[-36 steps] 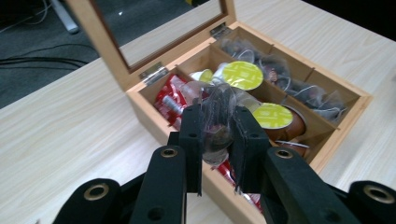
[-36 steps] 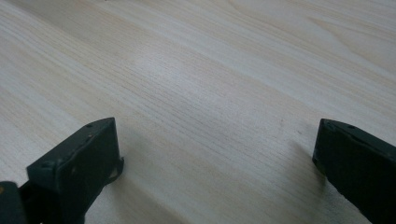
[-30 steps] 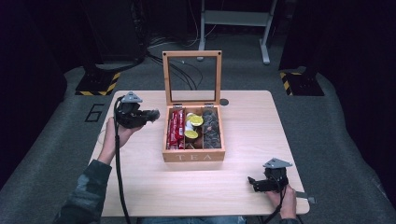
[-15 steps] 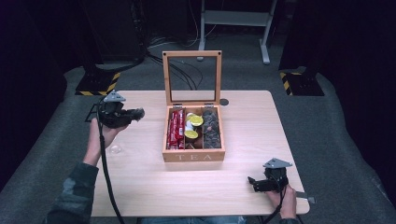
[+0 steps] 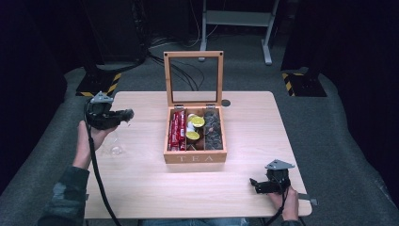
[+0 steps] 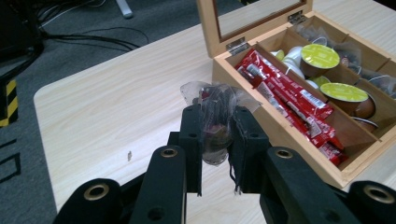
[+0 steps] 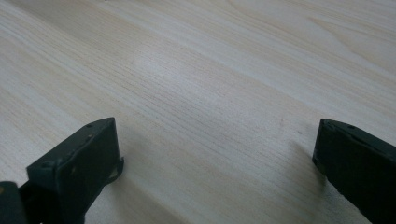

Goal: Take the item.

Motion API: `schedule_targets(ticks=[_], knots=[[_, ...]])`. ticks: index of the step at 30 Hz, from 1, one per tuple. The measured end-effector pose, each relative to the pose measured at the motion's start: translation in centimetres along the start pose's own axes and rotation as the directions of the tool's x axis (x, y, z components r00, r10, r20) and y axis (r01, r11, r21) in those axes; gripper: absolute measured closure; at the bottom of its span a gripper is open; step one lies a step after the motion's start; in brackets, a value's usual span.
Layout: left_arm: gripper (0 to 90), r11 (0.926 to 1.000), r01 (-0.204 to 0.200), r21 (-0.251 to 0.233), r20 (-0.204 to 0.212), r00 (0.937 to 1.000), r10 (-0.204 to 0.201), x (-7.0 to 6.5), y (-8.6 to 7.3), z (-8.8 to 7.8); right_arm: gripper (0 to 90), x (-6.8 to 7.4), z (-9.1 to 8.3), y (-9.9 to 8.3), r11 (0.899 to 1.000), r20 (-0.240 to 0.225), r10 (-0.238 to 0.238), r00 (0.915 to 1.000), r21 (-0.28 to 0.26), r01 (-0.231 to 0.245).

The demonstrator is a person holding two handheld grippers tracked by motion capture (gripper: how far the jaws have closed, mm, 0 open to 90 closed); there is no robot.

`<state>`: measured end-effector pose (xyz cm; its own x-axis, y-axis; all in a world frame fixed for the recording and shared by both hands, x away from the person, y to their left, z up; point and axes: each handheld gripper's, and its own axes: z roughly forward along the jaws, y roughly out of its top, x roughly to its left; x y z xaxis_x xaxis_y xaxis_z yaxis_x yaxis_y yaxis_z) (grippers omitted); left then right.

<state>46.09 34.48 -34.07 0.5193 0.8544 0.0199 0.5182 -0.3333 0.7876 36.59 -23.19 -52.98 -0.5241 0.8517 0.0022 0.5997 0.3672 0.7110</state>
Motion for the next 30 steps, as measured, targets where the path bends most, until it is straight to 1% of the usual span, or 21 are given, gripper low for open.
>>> schedule_targets(ticks=[3,4,5,7,8,9,11,14,15,16,17,19,20,22,23,24,25,28,29,30], knots=[[75.9,0.9999,0.011,0.002,-0.012,0.9999,-0.011,0.5,-0.2,-0.1,0.0,0.0,0.0,0.0,1.0,-0.002,0.002,1.0,-0.002,-0.002],[75.9,0.9998,0.013,0.013,-0.016,0.9998,-0.012,0.6,-0.2,-0.3,0.0,-0.2,0.0,0.0,1.0,-0.006,-0.018,0.9998,-0.001,0.018],[75.9,0.9998,0.014,0.013,-0.02,0.9997,-0.014,0.8,-0.3,-0.4,0.0,-0.1,0.0,0.0,1.0,-0.004,-0.017,0.9999,-0.001,0.017],[75.9,0.9994,0.031,0.015,-0.031,0.9991,-0.03,1.2,-0.7,-0.6,0.0,0.0,0.0,0.0,1.0,-0.01,0.0,0.9999,-0.004,0.0],[75.9,0.9991,0.038,0.017,-0.036,0.9986,-0.038,1.5,-0.9,-0.7,0.0,0.0,0.0,0.0,1.0,-0.01,-0.001,1.0,-0.004,0.001],[75.9,0.999,0.043,0.015,-0.045,0.9981,-0.042,1.7,-1.1,-0.7,0.0,0.0,0.0,0.0,1.0,0.002,-0.001,1.0,-0.003,0.001],[75.9,0.9982,0.057,0.019,-0.052,0.9971,-0.056,2.2,-1.5,-0.8,0.0,-0.1,0.0,0.0,1.0,-0.003,-0.01,0.9999,0.001,0.01],[75.9,0.9961,0.081,0.035,-0.066,0.9947,-0.078,3.1,-2.2,-0.8,0.0,0.0,0.0,0.0,1.0,0.004,0.002,1.0,-0.005,-0.002],[75.8,0.9958,0.086,0.031,-0.072,0.9939,-0.083,3.3,-2.4,-0.8,0.0,0.0,0.0,0.0,1.0,0.002,-0.002,1.0,-0.002,0.002],[75.9,0.995,0.093,0.036,-0.069,0.9935,-0.09,3.5,-2.6,-0.8,0.0,0.0,0.0,0.0,1.0,0.003,0.001,1.0,-0.004,-0.001],[75.9,0.9942,0.1,0.038,-0.074,0.9925,-0.097,3.7,-2.8,-0.8,0.0,0.0,0.0,0.0,1.0,-0.003,-0.008,1.0,0.0,0.008],[75.9,0.9933,0.109,0.038,-0.08,0.9912,-0.106,4.0,-3.1,-0.8,0.0,0.0,0.0,0.0,1.0,-0.006,0.001,1.0,-0.002,-0.001],[75.9,0.9927,0.111,0.047,-0.085,0.9907,-0.107,4.2,-3.3,-0.9,0.0,0.0,0.0,0.0,1.0,0.002,0.003,1.0,-0.004,-0.003],[75.9,0.9919,0.119,0.045,-0.088,0.9895,-0.115,4.4,-3.6,-0.9,0.0,0.0,0.0,0.0,1.0,0.004,0.002,1.0,-0.003,-0.002],[75.9,0.9915,0.12,0.051,-0.09,0.9893,-0.115,4.6,-3.8,-1.0,0.0,0.0,0.0,0.0,1.0,0.001,0.002,1.0,-0.003,-0.002],[75.9,0.9913,0.123,0.046,-0.094,0.9885,-0.118,4.6,-4.0,-0.9,0.0,0.0,0.0,0.0,1.0,-0.006,0.002,1.0,-0.002,-0.002],[75.9,0.9899,0.129,0.058,-0.091,0.9882,-0.123,4.8,-4.3,-1.0,0.0,0.0,0.0,0.0,1.0,-0.007,0.006,1.0,-0.003,-0.006],[75.8,0.9884,0.135,0.069,-0.098,0.9868,-0.128,5.0,-4.9,-0.9,0.0,0.0,0.0,0.0,1.0,-0.005,0.0,1.0,-0.001,0.0],[75.8,0.9882,0.136,0.069,-0.102,0.9864,-0.129,5.0,-5.1,-0.9,0.0,0.0,0.0,0.0,1.0,-0.008,0.006,1.0,-0.003,-0.006],[75.9,0.9873,0.137,0.081,-0.1,0.9867,-0.128,5.1,-5.2,-0.9,0.0,0.0,0.0,0.0,1.0,-0.007,0.006,1.0,-0.003,-0.006]])
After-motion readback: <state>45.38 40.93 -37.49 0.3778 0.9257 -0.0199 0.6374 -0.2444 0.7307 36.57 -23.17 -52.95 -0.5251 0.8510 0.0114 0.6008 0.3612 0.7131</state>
